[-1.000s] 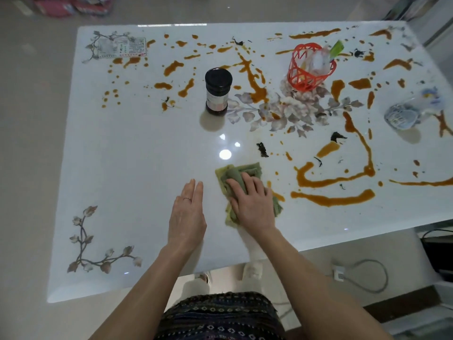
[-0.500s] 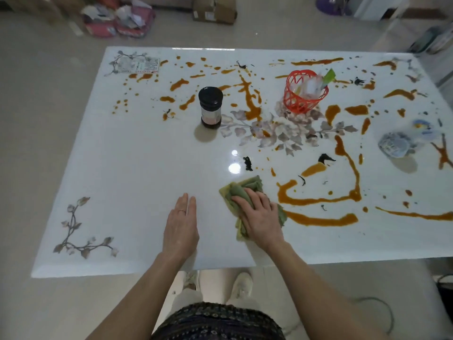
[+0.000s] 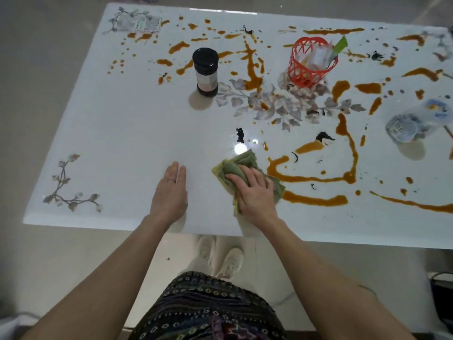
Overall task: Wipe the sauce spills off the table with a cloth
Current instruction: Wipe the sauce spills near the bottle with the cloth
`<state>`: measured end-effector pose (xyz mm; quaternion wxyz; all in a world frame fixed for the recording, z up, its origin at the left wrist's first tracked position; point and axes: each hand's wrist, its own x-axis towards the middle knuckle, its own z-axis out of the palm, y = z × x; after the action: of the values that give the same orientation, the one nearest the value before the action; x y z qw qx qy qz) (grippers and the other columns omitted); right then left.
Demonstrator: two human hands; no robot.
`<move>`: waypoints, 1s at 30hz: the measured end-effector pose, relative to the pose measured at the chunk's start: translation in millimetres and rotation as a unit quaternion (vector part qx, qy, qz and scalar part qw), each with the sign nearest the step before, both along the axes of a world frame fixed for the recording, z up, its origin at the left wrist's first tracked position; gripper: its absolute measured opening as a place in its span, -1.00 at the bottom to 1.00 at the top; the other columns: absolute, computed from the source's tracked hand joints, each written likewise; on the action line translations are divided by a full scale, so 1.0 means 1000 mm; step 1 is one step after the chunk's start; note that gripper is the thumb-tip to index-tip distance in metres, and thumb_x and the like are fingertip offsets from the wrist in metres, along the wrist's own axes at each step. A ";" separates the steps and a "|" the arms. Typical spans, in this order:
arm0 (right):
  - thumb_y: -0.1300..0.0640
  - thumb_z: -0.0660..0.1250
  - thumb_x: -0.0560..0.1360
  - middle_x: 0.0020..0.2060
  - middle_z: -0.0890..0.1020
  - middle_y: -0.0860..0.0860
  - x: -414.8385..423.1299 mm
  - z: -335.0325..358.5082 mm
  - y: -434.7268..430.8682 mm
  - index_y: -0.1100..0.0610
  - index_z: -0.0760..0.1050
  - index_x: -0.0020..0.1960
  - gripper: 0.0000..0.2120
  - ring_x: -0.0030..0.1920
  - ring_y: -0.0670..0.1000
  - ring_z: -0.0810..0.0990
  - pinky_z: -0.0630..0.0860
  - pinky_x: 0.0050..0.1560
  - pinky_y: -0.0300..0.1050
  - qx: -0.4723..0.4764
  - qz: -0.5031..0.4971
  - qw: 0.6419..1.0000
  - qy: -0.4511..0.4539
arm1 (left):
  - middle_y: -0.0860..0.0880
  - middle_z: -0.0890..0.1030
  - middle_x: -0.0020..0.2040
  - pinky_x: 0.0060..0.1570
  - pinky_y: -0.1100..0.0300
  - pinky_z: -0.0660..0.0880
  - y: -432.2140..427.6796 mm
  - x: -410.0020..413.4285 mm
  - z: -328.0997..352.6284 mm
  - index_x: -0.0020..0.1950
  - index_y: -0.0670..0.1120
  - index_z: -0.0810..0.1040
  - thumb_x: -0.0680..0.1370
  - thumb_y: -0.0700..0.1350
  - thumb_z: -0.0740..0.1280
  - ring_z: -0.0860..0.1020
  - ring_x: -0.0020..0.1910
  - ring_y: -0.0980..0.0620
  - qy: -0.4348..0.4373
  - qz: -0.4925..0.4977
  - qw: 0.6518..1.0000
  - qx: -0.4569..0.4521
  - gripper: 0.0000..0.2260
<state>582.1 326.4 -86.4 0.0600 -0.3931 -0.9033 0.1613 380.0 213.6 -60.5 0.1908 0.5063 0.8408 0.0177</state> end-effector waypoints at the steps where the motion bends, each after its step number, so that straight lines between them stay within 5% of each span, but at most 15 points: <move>1: 0.05 0.15 0.49 0.42 0.38 0.00 -0.007 0.001 -0.013 -0.13 0.39 0.36 -0.56 0.38 0.09 0.21 0.28 0.28 0.29 -0.005 -0.034 0.999 0.010 | -0.20 -0.11 0.54 0.49 0.05 -0.01 -0.001 0.001 0.000 0.53 -0.22 -0.09 0.59 -0.19 0.12 -0.09 0.53 -0.13 -0.001 0.004 1.000 -0.002 -0.42; 4: 0.05 0.14 0.45 0.39 0.41 0.02 -0.008 0.000 -0.057 -0.11 0.40 0.33 -0.55 0.36 0.11 0.28 0.31 0.25 0.28 0.019 -0.029 0.999 0.030 | -0.20 -0.12 0.54 0.49 0.03 0.01 -0.002 0.002 -0.003 0.53 -0.21 -0.10 0.59 -0.18 0.13 -0.09 0.53 -0.13 0.004 0.017 1.000 0.002 -0.41; 9: 0.05 0.30 0.52 0.48 0.28 -0.05 0.046 -0.008 -0.019 -0.16 0.33 0.44 -0.49 0.45 0.06 0.24 0.27 0.26 0.14 0.067 0.177 0.982 0.003 | -0.19 -0.12 0.54 0.49 0.02 0.00 -0.002 0.005 -0.004 0.53 -0.20 -0.10 0.60 -0.18 0.14 -0.11 0.53 -0.12 -0.001 0.024 1.000 0.009 -0.41; 15: 0.06 0.14 0.48 0.39 0.41 0.03 0.028 -0.001 -0.011 -0.10 0.41 0.36 -0.55 0.37 0.11 0.32 0.29 0.25 0.28 0.036 -0.050 0.998 0.017 | -0.21 -0.08 0.54 0.49 0.00 0.02 -0.002 0.004 -0.005 0.53 -0.20 -0.07 0.58 -0.20 0.16 -0.07 0.53 -0.14 0.000 0.021 1.000 0.009 -0.40; 22: 0.06 0.30 0.52 0.47 0.31 -0.06 0.067 -0.002 -0.011 -0.16 0.32 0.42 -0.50 0.45 0.06 0.27 0.27 0.27 0.16 0.055 0.161 0.985 0.000 | -0.21 -0.04 0.54 0.49 -0.01 0.01 0.003 0.009 -0.006 0.53 -0.21 -0.03 0.58 -0.20 0.16 -0.05 0.52 -0.14 0.001 0.049 0.999 0.020 -0.42; 27: 0.04 0.13 0.52 0.41 0.40 -0.01 0.053 0.002 0.009 -0.10 0.44 0.36 -0.58 0.41 0.09 0.32 0.31 0.25 0.28 0.021 -0.038 0.999 0.005 | -0.21 -0.08 0.54 0.49 0.00 -0.01 0.009 0.019 -0.004 0.52 -0.25 -0.05 0.60 -0.13 0.15 -0.08 0.52 -0.14 0.006 0.071 0.997 0.007 -0.42; 30: 0.07 0.14 0.48 0.40 0.41 -0.02 0.049 0.002 -0.021 -0.09 0.45 0.32 -0.58 0.40 0.10 0.34 0.27 0.29 0.29 0.017 -0.032 0.999 0.029 | -0.19 -0.06 0.54 0.48 -0.03 0.02 0.012 0.025 -0.006 0.53 -0.21 -0.05 0.60 -0.16 0.15 -0.07 0.52 -0.14 0.016 0.061 0.998 0.025 -0.42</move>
<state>631.4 305.2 -83.9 0.0975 -0.4159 -0.8908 0.1550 404.5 225.5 -66.2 0.1632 0.4587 0.8724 0.0423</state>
